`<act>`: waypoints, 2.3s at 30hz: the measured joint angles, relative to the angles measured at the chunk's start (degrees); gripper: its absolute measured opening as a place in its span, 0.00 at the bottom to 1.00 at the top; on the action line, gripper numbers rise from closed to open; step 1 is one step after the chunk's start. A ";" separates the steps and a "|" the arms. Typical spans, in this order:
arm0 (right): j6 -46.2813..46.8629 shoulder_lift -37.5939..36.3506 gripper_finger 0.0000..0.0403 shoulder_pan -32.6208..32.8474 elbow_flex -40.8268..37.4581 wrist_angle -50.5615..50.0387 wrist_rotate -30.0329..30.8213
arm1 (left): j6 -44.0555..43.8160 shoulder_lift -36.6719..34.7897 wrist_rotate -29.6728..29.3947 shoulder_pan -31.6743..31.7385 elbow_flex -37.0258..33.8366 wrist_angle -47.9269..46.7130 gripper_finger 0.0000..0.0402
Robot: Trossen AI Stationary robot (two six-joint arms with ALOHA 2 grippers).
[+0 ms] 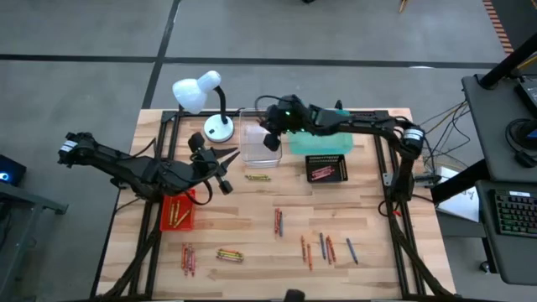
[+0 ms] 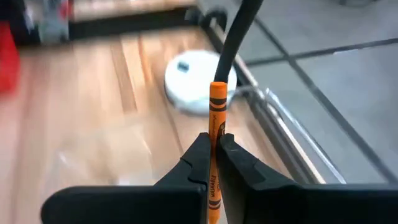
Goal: Sort crayons
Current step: Put the orange crayon into the transparent bin
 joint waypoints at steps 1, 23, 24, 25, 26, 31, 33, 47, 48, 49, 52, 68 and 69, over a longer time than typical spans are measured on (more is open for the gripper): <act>-2.26 1.00 0.03 -0.18 2.25 -3.59 -0.04 | -0.93 0.00 0.00 -0.16 0.00 -0.99 0.10; -12.27 18.84 0.03 -1.81 24.89 -19.84 0.93 | -5.43 0.70 0.07 -0.40 -0.17 -5.19 0.10; -12.26 19.11 0.03 -1.85 25.38 -19.79 0.87 | -5.47 0.81 0.07 -0.40 -0.17 -5.19 0.10; -12.27 19.38 0.03 -1.90 25.85 -20.00 0.83 | -5.69 0.85 0.07 -0.40 -0.17 -5.21 0.10; -12.19 19.54 0.03 -1.92 26.32 -20.32 0.83 | -5.94 0.85 0.09 -0.44 -0.17 -5.29 0.10; -10.70 19.56 0.03 -2.05 27.35 -20.57 0.47 | -6.11 0.83 0.13 -0.60 -0.17 -5.65 0.10; -10.21 19.55 0.03 -2.05 27.47 -20.69 0.41 | -6.56 0.80 0.13 -0.60 -0.17 -5.69 0.10; -14.19 19.75 0.03 -2.45 27.53 -20.64 4.59 | -8.55 1.25 0.18 -0.73 -0.20 -5.78 0.10; -13.68 19.75 0.03 -2.42 27.53 -20.65 5.09 | -8.51 1.27 0.20 -0.73 -0.20 -5.82 0.10; -13.37 19.75 0.03 -2.42 27.53 -20.64 5.20 | -8.51 1.27 0.20 -0.73 -0.20 -5.80 0.10; -12.68 19.75 0.03 -2.42 27.53 -20.85 5.24 | -8.51 1.25 0.20 -0.73 -0.20 -5.87 0.10; -11.16 19.77 0.05 -2.42 27.53 -24.41 4.46 | -8.66 1.25 0.20 -0.73 -0.20 -6.06 0.10; -11.11 19.79 0.07 -2.42 27.53 -24.49 4.46 | -8.66 1.25 0.20 -0.73 -0.20 -6.06 0.10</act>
